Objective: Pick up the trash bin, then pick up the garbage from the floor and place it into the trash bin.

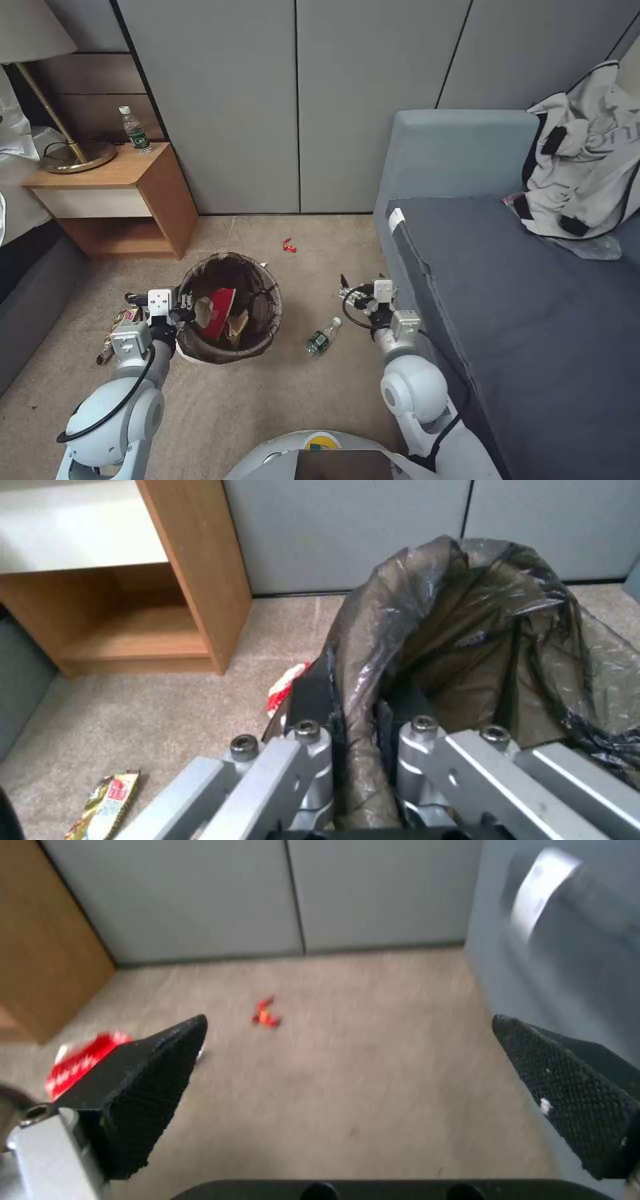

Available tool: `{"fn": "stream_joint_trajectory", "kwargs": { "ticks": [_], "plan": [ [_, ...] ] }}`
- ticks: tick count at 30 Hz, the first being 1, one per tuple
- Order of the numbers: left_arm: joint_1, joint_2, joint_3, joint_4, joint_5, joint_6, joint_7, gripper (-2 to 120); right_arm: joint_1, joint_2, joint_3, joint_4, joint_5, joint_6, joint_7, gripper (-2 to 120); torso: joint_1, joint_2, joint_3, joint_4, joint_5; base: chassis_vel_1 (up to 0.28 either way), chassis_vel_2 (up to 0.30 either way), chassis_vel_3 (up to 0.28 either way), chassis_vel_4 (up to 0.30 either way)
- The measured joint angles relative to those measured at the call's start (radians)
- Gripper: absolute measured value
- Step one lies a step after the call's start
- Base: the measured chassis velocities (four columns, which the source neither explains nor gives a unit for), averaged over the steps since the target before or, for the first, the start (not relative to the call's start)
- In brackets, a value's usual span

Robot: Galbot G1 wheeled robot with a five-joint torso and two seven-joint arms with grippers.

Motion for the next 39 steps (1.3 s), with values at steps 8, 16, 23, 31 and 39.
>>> {"fn": "stream_joint_trajectory", "kwargs": {
  "ticks": [8,16,23,31,39],
  "plan": [
    [0.002,0.005,-0.004,-0.005,-0.006,0.0,0.002,7,0.044,0.016,-0.04,-0.148,0.034,-0.019,0.037,100,0.0,0.0,0.0,0.0,0.0,0.0,0.0,0.0,0.0],
    [-0.006,0.013,-0.001,-0.004,-0.013,0.0,0.002,7,0.079,0.038,-0.092,-0.252,0.21,-0.076,0.142,100,0.0,0.0,0.0,-0.0001,0.0001,0.0,0.0,0.0,0.0],
    [-0.01,0.011,0.001,0.006,-0.013,0.0,0.003,7,0.121,0.064,-0.136,-0.316,0.341,-0.112,0.262,100,0.0,0.0,0.0,0.0,-0.0006,0.0,0.0,0.0,0.0],
    [-0.01,0.009,0.001,0.007,-0.013,-0.002,0.004,7,0.193,0.106,-0.16,-0.423,0.413,-0.133,0.371,100,0.0,0.0,0.0,-0.0002,0.0002,0.0,0.0,0.0,0.0],
    [-0.01,0.001,0.006,0.012,-0.007,-0.008,0.007,7,0.277,0.148,-0.177,-0.542,0.463,-0.136,0.43,100,0.0,0.0,0.0,0.0,-0.0002,0.0,0.0,0.0,0.0]
  ]
}}
